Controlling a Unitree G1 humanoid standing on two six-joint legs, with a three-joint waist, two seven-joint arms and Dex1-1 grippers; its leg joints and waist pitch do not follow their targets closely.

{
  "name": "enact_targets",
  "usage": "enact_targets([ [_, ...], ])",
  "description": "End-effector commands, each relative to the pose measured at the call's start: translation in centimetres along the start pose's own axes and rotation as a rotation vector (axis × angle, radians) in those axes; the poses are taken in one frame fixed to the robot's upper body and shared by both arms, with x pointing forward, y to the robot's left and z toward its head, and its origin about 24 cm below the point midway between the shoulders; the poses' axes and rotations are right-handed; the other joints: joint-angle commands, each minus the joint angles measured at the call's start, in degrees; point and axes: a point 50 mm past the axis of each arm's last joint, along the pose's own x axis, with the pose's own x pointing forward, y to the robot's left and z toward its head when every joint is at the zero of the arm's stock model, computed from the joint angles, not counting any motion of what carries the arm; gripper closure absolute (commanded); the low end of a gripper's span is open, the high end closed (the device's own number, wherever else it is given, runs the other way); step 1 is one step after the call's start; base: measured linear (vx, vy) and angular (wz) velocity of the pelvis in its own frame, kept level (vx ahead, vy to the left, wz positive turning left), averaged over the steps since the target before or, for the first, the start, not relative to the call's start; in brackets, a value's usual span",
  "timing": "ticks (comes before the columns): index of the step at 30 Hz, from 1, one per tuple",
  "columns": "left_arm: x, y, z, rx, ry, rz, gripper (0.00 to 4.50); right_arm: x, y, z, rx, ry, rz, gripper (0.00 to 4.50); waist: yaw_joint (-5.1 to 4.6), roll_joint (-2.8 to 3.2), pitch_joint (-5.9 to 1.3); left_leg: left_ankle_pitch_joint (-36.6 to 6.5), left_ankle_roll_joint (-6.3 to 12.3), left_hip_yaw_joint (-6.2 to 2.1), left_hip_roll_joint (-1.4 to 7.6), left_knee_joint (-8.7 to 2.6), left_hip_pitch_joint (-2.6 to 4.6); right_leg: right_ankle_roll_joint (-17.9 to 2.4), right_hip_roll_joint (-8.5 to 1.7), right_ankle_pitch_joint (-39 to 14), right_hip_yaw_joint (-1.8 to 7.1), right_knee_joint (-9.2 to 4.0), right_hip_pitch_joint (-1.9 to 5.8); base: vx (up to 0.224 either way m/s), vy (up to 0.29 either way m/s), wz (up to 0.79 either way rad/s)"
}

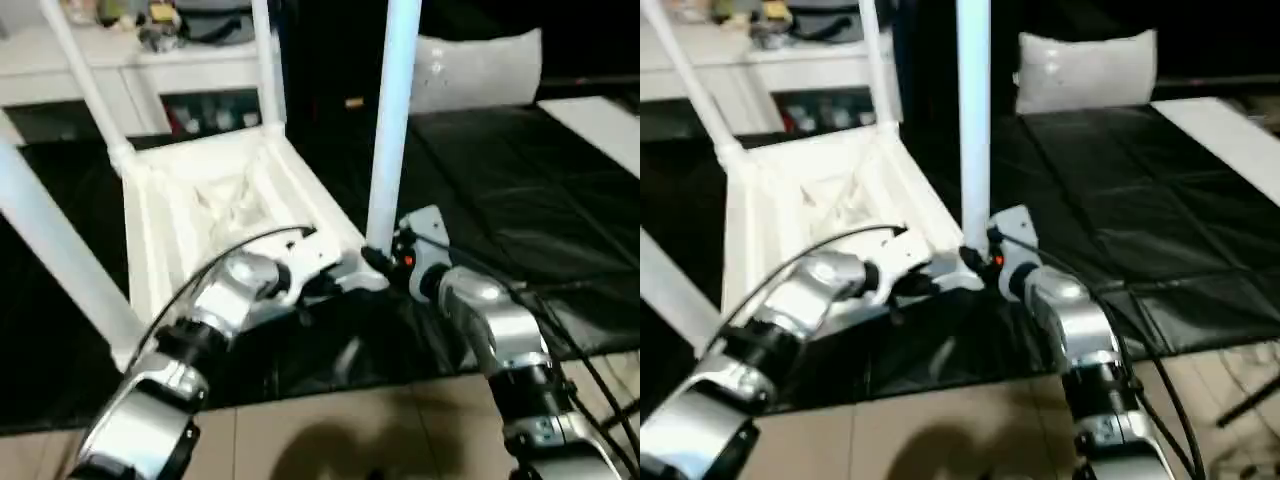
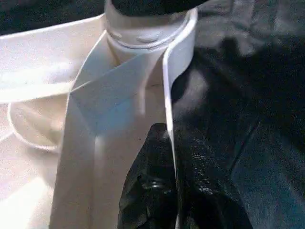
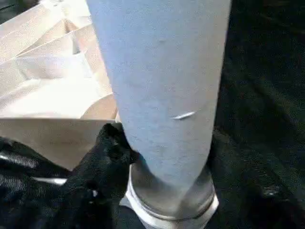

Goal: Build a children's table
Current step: Rotate leg to tighten

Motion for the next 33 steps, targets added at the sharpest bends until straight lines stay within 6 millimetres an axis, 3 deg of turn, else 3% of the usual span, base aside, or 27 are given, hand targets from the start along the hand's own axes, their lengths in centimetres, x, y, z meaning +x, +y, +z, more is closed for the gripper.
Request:
enact_targets([
  [1, 1.3, -1.5, 1.9, 0.086, -0.045, -0.073, 4.5, 0.2, 1.1, 0.0, -0.014, -0.008, 0.081, 1.58, 1.04, 0.08, -2.79, -34.7, 1.5, -3.37, 5.65, -9.66, -3.62, 1.3, -2.51, -18.0, 8.51, 6.5, 6.16, 0.11, 0.009, 0.12],
  [2, 1.1, -1.2, 1.7, 0.097, -0.038, -0.065, 4.5, -0.2, 0.6, 0.1, -0.021, -0.019, 0.086, 1.46, 0.44, -4.43, -2.28, -33.9, 0.61, 0.9, -1.2, -5.4, 2.12, -0.7, -1.27, -28.0, 9.16, -2.36, -0.37, 0.11, 0.009, 0.12],
  [3, 0.9, -1.1, 1.5, 0.113, -0.04, -0.057, 4.5, -0.5, 0.3, 0.1, -0.032, -0.023, 0.089, 1.46, 2.04, -4.07, -2.21, -25.8, -0.19, 2.34, -4.47, -1.5, 4.18, 2.4, -1.72, -45.0, 7.0, -5.93, -2.98, 0.031, -0.045, 0.29],
  [4, 0.8, -0.9, 1.3, 0.13, -0.04, -0.053, 4.5, -1.0, -0.2, 0.1, -0.046, -0.023, 0.098, 1.37, 2.45, -5.04, -2.78, -15.3, 2.77, 3.02, -4.74, 0.46, 2.34, 4.1, -4.62, -55.2, 9.14, -5.81, -1.74, 0.076, -0.02, -0.04],
  [5, 0.6, -0.8, 1.0, 0.138, -0.032, -0.055, 4.5, -1.4, -0.6, 0.0, -0.064, -0.025, 0.112, 1.21, 4.15, -4.17, -3.35, -8.6, 3.87, 1.74, -3.33, -2.6, -1.58, 3.8, -4.07, -48.2, 9.7, -4.18, 1.26, 0.076, -0.02, -0.04],
  [6, 0.4, -0.8, 0.8, 0.157, -0.031, -0.072, 4.5, -1.9, -0.9, 0.1, -0.083, -0.032, 0.135, 1.1, 4.8, -3.67, -4.43, -5.7, 3.92, 1.54, -2.62, -3.45, -1.23, 2.2, -3.31, -41.0, 9.97, -3.4, 1.04, 0.13, 0.009, -0.09],
  [7, -0.1, -0.9, 0.0, 0.168, -0.015, -0.122, 4.5, -3.1, -1.6, 0.3, -0.119, -0.047, 0.198, 1.03, 5.02, -3.66, -4.77, -1.6, 5.47, 1.45, -1.83, -4.03, -1.31, -2.4, -1.92, -26.2, 10.19, -1.9, 0.87, 0.056, -0.001, 0.15],
  [8, -0.1, -0.9, 0.0, 0.168, -0.015, -0.122, 4.5, -3.1, -1.6, 0.3, -0.119, -0.047, 0.198, 0.99, 5.33, -2.86, -5.29, 1.6, 7.43, 1.31, -1.02, -4.01, -1.45, -7.6, -1.7, -14.5, 10.3, -0.37, 1.04, 0.056, -0.001, 0.15],
  [9, -0.5, -1.0, -0.4, 0.195, -0.016, -0.171, 4.5, -3.9, -2.0, 0.4, -0.151, -0.048, 0.239, 0.9, 5.34, -2.23, -5.43, 4.0, 9.09, 1.31, -0.84, -3.75, -1.8, -11.4, -1.52, -6.5, 10.31, 0.53, 1.03, 0.052, 0.007, 0.1],
  [11, -0.8, -1.0, -0.8, 0.204, -0.006, -0.197, 4.5, -4.4, -2.2, 0.4, -0.179, -0.037, 0.263, 0.77, 5.37, -2.71, -5.42, 5.2, 11.01, 1.38, -0.75, -3.65, -2.06, -14.4, -1.55, -0.7, 10.2, 1.06, 1.27, 0.05, 0.017, 0.02],
  [13, -1.3, -1.0, -1.3, 0.236, 0.002, -0.247, 4.5, -5.1, -2.6, 0.4, -0.218, -0.016, 0.306, 0.6, 5.61, -2.75, -5.25, 3.6, 11.47, 1.61, -0.79, -3.71, -1.96, -14.9, -1.69, -1.9, 10.22, 0.73, 1.33, 0.0, 0.0, 0.0],
  [14, -1.7, -1.1, -1.5, 0.266, 0.005, -0.286, 4.5, -5.7, -2.8, 0.4, -0.249, -0.004, 0.351, 0.6, 6.04, -2.72, -4.98, 0.5, 10.7, 1.85, -0.73, -3.97, -1.86, -14.5, -1.8, -6.5, 10.19, 0.21, 1.42, 0.0, 0.0, 0.0],
  [17, -2.5, -1.1, -1.9, 0.319, 0.012, -0.357, 4.5, -6.7, -3.0, 0.5, -0.286, 0.019, 0.468, 0.6, 6.86, -2.99, -4.62, -3.8, 8.47, 2.09, -0.61, -4.37, -1.76, -12.5, -1.92, -13.3, 10.28, -0.51, 1.44, 0.0, 0.0, 0.0],
  [18, -2.7, -1.1, -2.1, 0.338, 0.016, -0.384, 4.5, -6.9, -3.0, 0.6, -0.295, 0.023, 0.505, 0.91, 6.9, -3.0, -4.53, -4.3, 8.14, 2.1, -0.59, -4.44, -1.8, -12.2, -1.92, -14.1, 10.25, -0.62, 1.41, 0.0, 0.0, 0.0],
  [21, -3.3, -1.5, -2.5, 0.389, 0.029, -0.473, 4.5, -7.4, -2.9, 0.6, -0.289, 0.044, 0.603, 0.93, 7.04, -3.13, -4.35, -6.5, 6.55, 2.08, -0.58, -4.72, -1.6, -10.8, -1.94, -17.9, 10.19, -1.01, 1.38, 0.0, 0.0, 0.0],
  [23, -3.6, -1.7, -2.6, 0.412, 0.028, -0.52, 4.5, -7.6, -2.8, 0.6, -0.29, 0.064, 0.659, 1.12, 7.08, -3.45, -4.41, -5.8, 6.55, 2.12, -0.42, -4.76, -1.74, -10.7, -1.9, -17.1, 10.32, -0.92, 1.36, 0.0, 0.0, 0.0],
  [24, -3.7, -1.8, -2.6, 0.416, 0.027, -0.529, 4.5, -7.7, -2.8, 0.6, -0.291, 0.068, 0.669, 1.36, 7.25, -3.29, -4.49, -5.7, 6.68, 2.09, -0.41, -4.71, -1.65, -10.9, -1.91, -16.8, 10.28, -0.8, 1.35, 0.0, 0.0, 0.0],
  [28, -3.9, -2.4, -2.6, 0.447, 0.019, -0.599, 4.5, -7.8, -2.3, 0.4, -0.296, 0.093, 0.741, 1.64, 8.03, -3.29, -4.54, -4.1, 6.85, 2.22, -0.08, -4.7, -1.54, -12.1, -1.97, -14.1, 10.48, -0.35, 1.1, 0.0, 0.0, 0.0],
  [33, -3.6, -3.0, -2.4, 0.485, 0.002, -0.648, 4.5, -7.5, -1.3, -0.1, -0.289, 0.084, 0.816, 2.07, 8.24, -3.46, -4.43, -5.2, 5.7, 2.22, -0.13, -4.9, -1.55, -11.1, -2.06, -16.5, 10.46, -0.61, 1.18, 0.0, 0.0, 0.0],
])
